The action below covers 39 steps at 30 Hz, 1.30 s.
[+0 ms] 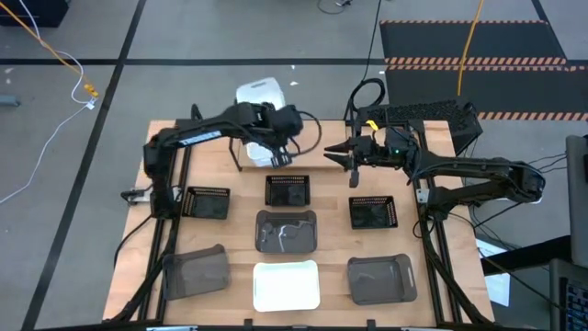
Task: Stack baskets on shelf by color
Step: Stack the top white on top of the other white bin on the shelf
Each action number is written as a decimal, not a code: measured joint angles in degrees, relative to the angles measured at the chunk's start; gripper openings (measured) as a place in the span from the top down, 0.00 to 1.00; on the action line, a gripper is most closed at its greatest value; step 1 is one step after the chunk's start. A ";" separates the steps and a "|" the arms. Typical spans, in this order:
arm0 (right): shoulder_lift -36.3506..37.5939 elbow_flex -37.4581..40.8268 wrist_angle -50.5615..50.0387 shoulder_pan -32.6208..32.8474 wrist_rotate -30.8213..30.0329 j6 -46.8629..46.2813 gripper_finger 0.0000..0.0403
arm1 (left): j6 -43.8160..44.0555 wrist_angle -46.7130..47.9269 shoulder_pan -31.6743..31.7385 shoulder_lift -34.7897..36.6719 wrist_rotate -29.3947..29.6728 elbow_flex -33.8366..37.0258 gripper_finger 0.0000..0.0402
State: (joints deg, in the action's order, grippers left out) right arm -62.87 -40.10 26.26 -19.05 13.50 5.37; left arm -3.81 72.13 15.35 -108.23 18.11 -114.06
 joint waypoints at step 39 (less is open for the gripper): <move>-0.11 0.00 -0.42 0.03 -1.87 -0.80 0.84 | -0.65 7.54 3.72 -2.62 -10.61 0.22 0.68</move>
State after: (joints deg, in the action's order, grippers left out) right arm -62.98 -40.10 25.85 -19.02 11.63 4.56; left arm -4.45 79.67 19.08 -110.85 7.49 -113.84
